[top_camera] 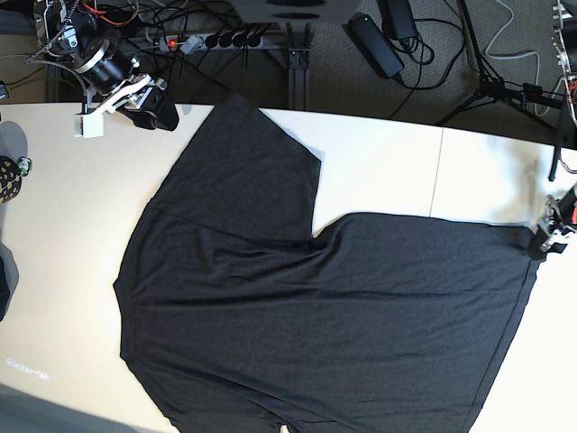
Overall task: Fold the T-shirt properly
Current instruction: 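Lower the left gripper onto the shirt's sleeve corner and grasp it, then lower the right gripper onto the shirt's shoulder edge and grasp it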
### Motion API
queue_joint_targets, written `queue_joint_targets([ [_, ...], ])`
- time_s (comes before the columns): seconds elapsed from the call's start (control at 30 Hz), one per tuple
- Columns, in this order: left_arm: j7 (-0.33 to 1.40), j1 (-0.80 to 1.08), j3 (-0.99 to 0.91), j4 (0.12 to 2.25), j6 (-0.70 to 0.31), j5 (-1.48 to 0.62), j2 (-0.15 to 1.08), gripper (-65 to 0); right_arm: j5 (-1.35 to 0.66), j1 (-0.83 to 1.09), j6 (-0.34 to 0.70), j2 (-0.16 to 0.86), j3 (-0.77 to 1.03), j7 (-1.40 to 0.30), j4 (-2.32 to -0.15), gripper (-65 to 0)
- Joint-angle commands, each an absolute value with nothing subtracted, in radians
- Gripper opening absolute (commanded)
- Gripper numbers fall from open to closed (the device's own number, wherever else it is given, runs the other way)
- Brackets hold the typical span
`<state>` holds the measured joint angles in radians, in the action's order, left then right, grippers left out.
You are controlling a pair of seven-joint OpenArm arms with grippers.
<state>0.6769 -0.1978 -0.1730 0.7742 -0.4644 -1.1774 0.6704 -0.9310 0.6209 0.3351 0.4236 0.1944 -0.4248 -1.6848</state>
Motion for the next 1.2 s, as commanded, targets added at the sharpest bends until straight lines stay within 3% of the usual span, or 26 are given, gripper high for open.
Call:
queue_joint_targets([
  [0.0, 0.656, -0.219, -0.205, 0.793, -0.459, -1.194, 0.72, -42.0, -0.942, 0.626, 0.311, 0.434, 0.201, -0.423, -1.7, -36.4],
  [0.23, 0.702, -0.212, -0.292, 0.799, -0.467, -1.209, 0.766, -42.0, -0.942, 0.621, 0.319, 0.434, 0.201, -0.423, -1.7, -36.4],
  [1.17, 0.677, -0.156, -0.187, 0.794, -0.456, -1.194, 0.598, -42.0, -0.944, 0.618, 0.322, 0.434, 0.201, -0.423, -1.7, -36.4],
])
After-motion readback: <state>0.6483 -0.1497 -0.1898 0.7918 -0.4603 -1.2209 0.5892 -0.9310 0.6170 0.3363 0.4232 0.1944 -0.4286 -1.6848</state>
